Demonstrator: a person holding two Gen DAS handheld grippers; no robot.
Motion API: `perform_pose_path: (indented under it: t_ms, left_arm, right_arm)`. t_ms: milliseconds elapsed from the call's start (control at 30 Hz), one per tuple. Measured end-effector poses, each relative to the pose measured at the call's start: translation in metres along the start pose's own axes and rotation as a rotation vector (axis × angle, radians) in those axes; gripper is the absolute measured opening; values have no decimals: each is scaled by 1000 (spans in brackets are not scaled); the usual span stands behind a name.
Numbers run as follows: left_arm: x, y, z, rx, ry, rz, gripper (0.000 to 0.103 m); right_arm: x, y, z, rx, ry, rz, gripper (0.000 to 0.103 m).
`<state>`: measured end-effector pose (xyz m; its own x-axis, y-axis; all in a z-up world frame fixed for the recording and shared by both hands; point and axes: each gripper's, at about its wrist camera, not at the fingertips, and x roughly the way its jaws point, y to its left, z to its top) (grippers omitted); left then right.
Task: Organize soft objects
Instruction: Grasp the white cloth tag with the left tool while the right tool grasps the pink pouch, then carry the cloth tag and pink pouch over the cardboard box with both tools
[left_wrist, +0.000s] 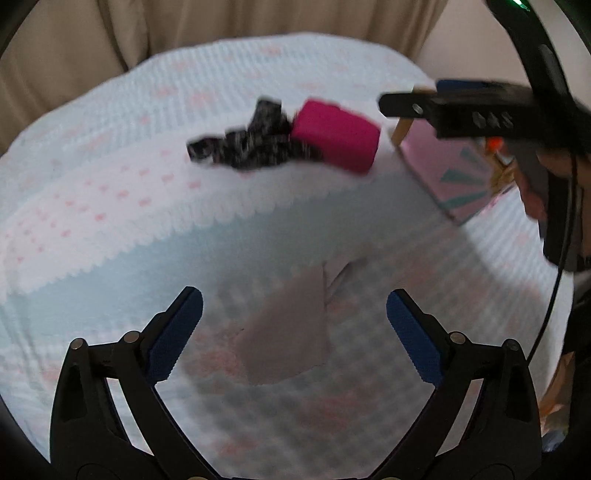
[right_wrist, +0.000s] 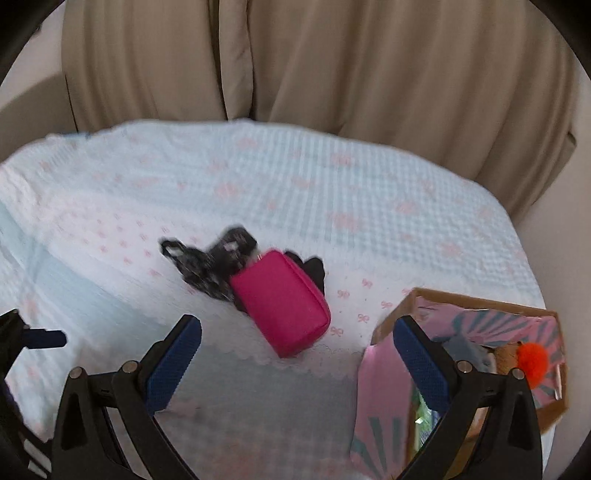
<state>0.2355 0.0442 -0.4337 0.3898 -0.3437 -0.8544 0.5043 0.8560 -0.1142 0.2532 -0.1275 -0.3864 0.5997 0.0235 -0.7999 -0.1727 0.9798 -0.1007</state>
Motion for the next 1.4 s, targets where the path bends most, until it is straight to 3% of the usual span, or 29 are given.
perform_pose_path:
  t_ms: [267,467,733,800,1000,1167,1400]
  left_arm:
    - [47,-5,-19,56,79,10,93]
    - [57,-14,-24,145,95,55,92]
    - [54,-15,-22,207,103,54,64]
    - [54,-14,-17,209,103,51,48]
    - [55,-12,-5,220,119,41,15]
    - [53,-8,3,174,128,28,9]
    - [31,0,18,123,86,44,9]
  right_arm:
    - [75,5,-5,-81,106,4,103]
    - [94,12,-4,-166,110,-42,103]
    - [111,7,-2,-185,169,6,74]
    - [112,7,-2,-195,174,15,71]
    - [109,-5,-2,-150,161,49,59]
    - [98,-12,-3,-94,141,64,49]
    - [75,-21,0,-14,115,73,47]
